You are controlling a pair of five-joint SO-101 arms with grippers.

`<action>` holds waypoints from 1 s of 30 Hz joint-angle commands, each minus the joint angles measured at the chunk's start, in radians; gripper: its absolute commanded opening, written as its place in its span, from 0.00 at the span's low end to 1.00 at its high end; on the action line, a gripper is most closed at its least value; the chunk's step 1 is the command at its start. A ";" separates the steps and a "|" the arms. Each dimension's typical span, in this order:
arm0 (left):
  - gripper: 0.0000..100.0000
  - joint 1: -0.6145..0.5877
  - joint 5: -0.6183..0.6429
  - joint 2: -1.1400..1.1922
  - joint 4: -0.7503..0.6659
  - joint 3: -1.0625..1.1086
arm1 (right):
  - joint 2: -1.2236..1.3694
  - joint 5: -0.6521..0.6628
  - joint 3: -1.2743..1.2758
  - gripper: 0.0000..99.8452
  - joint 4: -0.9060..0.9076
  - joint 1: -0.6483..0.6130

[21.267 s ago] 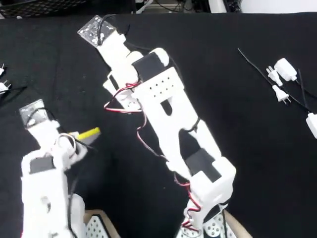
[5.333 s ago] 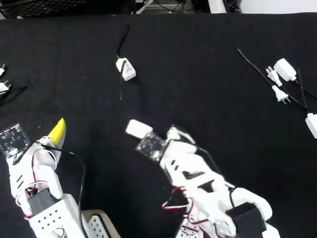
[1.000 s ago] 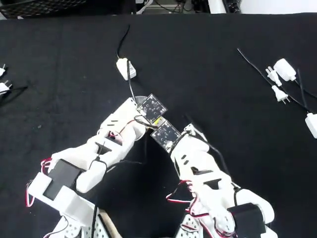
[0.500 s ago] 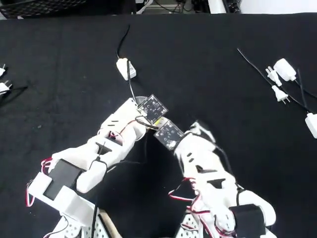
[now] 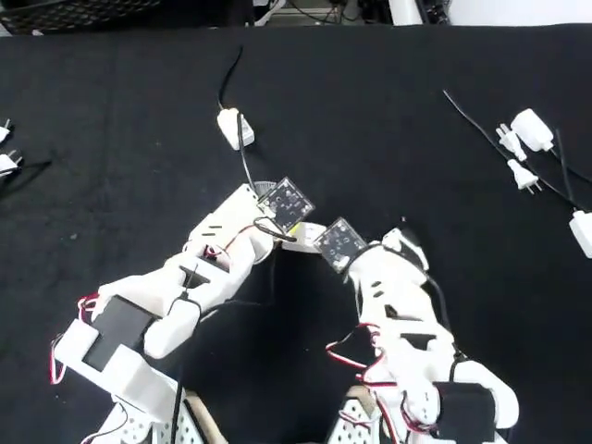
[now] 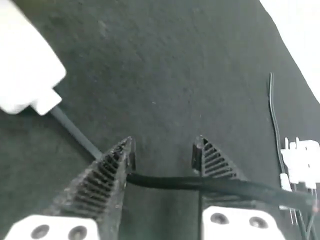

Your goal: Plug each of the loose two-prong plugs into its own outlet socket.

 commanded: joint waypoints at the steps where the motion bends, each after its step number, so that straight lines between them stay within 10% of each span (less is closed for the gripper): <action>1: 0.24 -0.005 -0.008 0.005 -0.006 0.004 | -0.019 0.011 0.001 0.18 -0.003 0.041; 10: 0.24 -0.001 -0.012 0.003 -0.008 0.005 | -0.021 -0.184 -0.025 0.34 -0.060 0.035; 30: 0.24 -0.007 -0.014 0.003 -0.008 0.005 | -0.021 -0.207 0.001 0.34 -0.724 0.106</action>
